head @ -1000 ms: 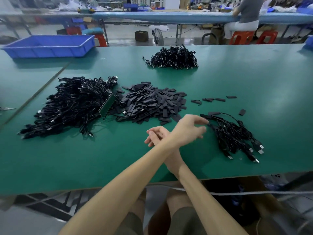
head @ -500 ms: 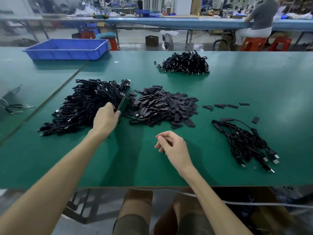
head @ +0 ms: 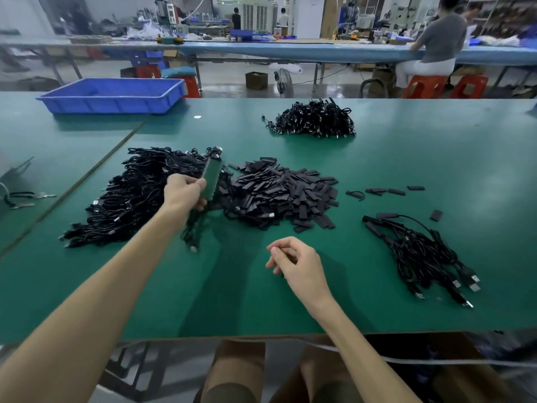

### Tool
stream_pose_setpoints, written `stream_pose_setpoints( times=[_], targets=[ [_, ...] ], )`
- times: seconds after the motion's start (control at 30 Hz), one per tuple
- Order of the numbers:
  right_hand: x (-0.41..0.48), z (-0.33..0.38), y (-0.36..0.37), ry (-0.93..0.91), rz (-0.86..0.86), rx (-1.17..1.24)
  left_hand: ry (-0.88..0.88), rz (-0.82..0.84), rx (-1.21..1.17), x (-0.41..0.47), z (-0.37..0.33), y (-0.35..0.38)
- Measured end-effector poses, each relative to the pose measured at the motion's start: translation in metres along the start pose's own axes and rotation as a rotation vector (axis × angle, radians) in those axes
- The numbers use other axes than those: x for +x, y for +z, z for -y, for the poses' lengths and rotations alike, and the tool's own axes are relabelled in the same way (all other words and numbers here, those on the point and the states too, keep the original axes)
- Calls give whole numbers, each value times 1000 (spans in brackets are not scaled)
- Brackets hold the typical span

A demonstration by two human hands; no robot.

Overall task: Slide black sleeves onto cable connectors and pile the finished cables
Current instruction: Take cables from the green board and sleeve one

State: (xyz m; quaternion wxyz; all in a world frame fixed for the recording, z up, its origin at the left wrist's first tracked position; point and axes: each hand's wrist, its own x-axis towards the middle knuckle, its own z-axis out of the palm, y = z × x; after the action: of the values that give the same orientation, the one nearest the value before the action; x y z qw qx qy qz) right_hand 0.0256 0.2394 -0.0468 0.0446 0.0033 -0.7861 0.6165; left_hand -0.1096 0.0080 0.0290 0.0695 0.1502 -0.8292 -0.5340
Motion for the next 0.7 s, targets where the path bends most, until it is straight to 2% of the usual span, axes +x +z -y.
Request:
stream_pose_setpoints(
  times=[0.1, 0.27, 0.4, 0.7],
  targets=[
    [2, -1, 1, 1, 6, 12, -74, 2, -385, -7, -20, -13],
    [3, -2, 1, -1, 1, 36, 12, 67, -603, -31, -47, -23],
    [2, -2, 0, 0, -16, 78, 60, 181, -575, -54, -52, -17],
    [3, -7, -3, 7, -89, 200, 180, 444, -213, -102, -14, -1]
  ],
)
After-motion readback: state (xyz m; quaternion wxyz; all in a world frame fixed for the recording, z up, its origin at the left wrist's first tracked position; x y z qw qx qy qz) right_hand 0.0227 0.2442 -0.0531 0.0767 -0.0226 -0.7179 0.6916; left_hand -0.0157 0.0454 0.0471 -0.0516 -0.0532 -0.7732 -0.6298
